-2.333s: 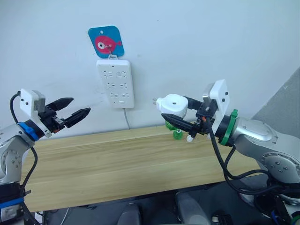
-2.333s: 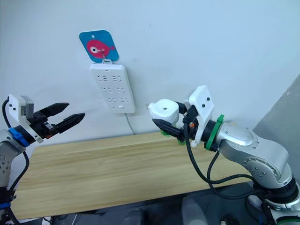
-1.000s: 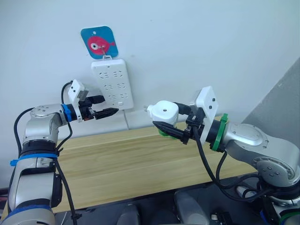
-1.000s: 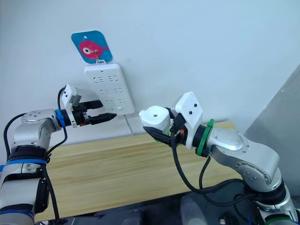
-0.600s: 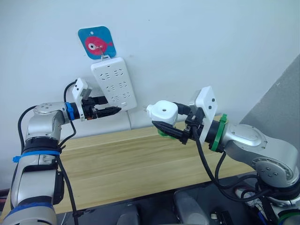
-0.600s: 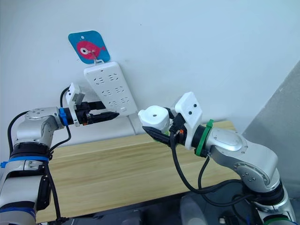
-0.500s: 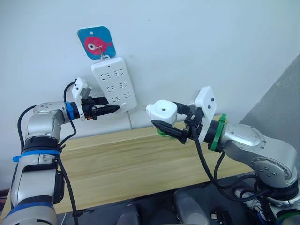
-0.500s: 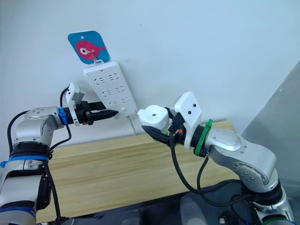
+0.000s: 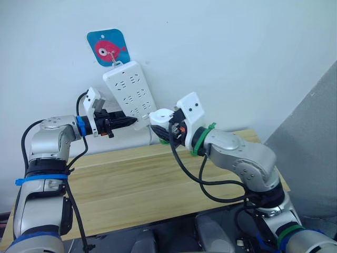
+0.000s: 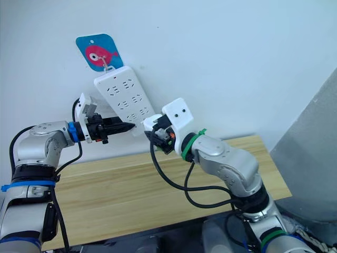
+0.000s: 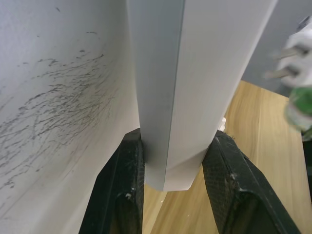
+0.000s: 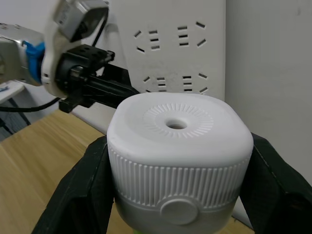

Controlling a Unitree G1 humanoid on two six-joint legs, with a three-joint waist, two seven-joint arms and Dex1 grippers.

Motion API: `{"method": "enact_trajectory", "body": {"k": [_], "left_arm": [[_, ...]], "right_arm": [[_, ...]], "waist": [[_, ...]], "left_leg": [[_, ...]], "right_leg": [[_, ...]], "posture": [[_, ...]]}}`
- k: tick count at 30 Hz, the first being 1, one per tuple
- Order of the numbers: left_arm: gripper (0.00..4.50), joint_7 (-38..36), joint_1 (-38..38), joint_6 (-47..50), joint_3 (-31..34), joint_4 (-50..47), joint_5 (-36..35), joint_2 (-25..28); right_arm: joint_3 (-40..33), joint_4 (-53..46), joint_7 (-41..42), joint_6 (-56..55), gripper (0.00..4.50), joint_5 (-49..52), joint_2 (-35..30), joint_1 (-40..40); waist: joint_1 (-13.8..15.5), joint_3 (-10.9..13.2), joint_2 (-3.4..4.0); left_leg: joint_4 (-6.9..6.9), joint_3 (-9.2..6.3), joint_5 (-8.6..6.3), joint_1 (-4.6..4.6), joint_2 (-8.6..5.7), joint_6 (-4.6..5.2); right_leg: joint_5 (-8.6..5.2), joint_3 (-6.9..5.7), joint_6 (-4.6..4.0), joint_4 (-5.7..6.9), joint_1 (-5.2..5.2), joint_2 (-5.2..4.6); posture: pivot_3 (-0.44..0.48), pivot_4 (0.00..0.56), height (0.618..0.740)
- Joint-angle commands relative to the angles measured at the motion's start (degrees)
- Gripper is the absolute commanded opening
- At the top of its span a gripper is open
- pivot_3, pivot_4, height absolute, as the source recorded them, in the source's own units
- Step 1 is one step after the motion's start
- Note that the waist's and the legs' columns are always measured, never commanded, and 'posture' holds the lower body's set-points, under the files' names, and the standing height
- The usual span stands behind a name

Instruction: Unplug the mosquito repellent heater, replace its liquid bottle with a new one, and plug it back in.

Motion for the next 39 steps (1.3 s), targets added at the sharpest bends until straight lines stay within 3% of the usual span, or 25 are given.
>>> {"method": "enact_trajectory", "body": {"k": [1, 10, 39], "left_arm": [[1.29, 0.09, 0.19, 0.66, 1.44, -4.10, -2.01, 0.34], [1.29, 0.70, 0.60, 1.04, 1.52, -4.92, -2.02, 0.20], [1.29, 0.21, 0.83, 2.81, 1.09, -7.17, -3.47, -0.54]], "right_arm": [[-0.25, 0.91, -0.14, -0.60, 2.98, -3.20, 1.98, -2.32], [-1.33, 4.89, 1.02, -1.99, 2.98, -8.75, 6.97, -5.26], [1.74, 10.98, 3.97, -7.98, 2.98, -19.96, 13.86, -4.91]], "waist": [[-0.03, 0.00, 0.00], [-0.09, 0.00, 0.01], [-0.65, 0.00, 0.01]], "left_leg": [[-0.01, 0.00, 0.00, 0.00, 0.00, 0.00], [-0.06, 0.00, 0.00, 0.00, 0.00, 0.00], [-0.05, -0.02, 0.00, 0.02, 0.00, -0.01]], "right_leg": [[0.00, 0.00, 0.00, -0.01, 0.00, 0.00], [0.00, 0.00, 0.00, -0.02, -0.02, 0.00], [0.01, -0.02, -0.01, 0.06, -0.03, -0.01]], "posture": [[-0.237, 0.158, 0.720], [-0.233, 0.156, 0.720], [-0.224, 0.136, 0.720]]}}
